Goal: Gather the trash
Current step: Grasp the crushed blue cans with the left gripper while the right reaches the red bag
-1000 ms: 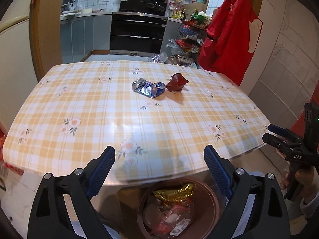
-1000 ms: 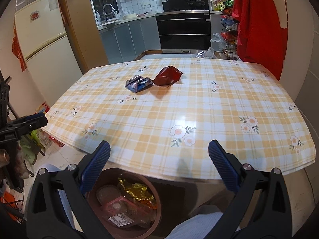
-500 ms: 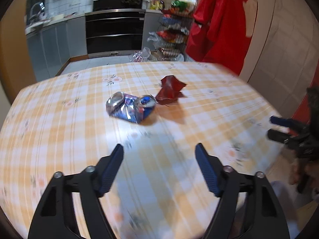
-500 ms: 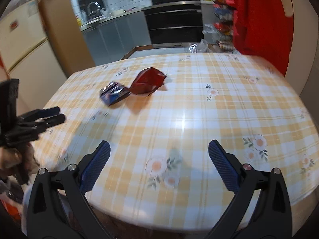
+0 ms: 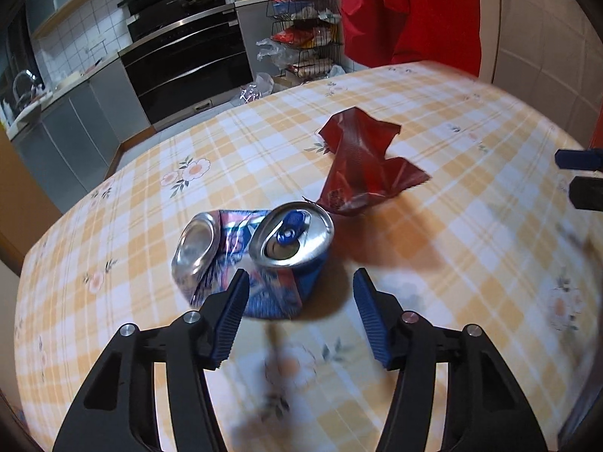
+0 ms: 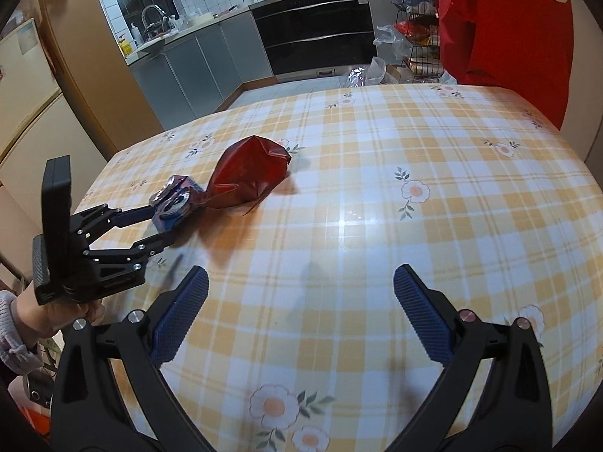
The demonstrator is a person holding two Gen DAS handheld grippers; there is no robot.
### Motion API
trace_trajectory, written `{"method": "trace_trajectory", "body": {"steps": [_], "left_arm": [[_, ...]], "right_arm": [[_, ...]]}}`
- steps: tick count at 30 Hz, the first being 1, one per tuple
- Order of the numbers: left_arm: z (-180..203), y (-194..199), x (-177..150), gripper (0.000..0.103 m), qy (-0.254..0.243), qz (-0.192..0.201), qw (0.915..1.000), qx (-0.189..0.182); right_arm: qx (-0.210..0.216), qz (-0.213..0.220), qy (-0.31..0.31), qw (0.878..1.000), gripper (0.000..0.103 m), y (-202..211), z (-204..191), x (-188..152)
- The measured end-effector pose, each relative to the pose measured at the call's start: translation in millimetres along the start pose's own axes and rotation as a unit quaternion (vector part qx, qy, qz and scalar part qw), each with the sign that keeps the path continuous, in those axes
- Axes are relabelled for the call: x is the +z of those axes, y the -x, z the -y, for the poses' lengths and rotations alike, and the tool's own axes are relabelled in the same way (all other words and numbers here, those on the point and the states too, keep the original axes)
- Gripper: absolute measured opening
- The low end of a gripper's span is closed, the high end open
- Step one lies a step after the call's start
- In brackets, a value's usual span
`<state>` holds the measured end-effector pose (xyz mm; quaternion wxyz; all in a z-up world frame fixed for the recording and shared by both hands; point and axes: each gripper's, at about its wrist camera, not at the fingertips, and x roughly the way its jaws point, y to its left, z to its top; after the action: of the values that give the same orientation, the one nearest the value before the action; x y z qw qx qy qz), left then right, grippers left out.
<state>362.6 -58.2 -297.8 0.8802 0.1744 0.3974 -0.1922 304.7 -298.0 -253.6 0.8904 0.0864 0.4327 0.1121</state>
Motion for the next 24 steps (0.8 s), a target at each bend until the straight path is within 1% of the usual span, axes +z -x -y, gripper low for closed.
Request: {"method": "trace_trajectory", "body": {"steps": [6, 8, 11, 16, 21, 24], "left_arm": [[-0.7, -16.0, 6.6, 0.054, -0.007, -0.005, 1.0000, 0.004], [-3.4, -19.6, 6.3, 0.043, -0.006, -0.011, 0.9999, 0.004], [-7.1, -16.9, 2.5, 0.042, -0.002, -0.005, 1.0000, 0.001], [-16.6, 1.9, -7.9, 0.042, 0.029, 0.015, 0.9994, -0.015], [-28.6, 28.0, -20.1, 0.041, 0.061, 0.032, 0.9976, -0.012], [-38.0, 43.5, -28.9, 0.042, 0.082, 0.042, 0.9958, -0.005]], "right_arm": [[0.007, -0.003, 0.003, 1.000, 0.097, -11.9, -1.1, 8.3], [0.009, -0.004, 0.007, 1.000, 0.097, -15.9, -4.7, 11.1], [0.014, -0.002, 0.011, 1.000, 0.097, -20.2, -10.9, 15.6], [0.022, -0.001, 0.017, 1.000, 0.097, -28.9, -19.2, 25.5], [0.030, 0.000, 0.031, 0.999, 0.097, -48.2, -34.9, 42.5], [0.033, 0.006, 0.028, 0.999, 0.097, -62.6, -44.1, 55.5]]}}
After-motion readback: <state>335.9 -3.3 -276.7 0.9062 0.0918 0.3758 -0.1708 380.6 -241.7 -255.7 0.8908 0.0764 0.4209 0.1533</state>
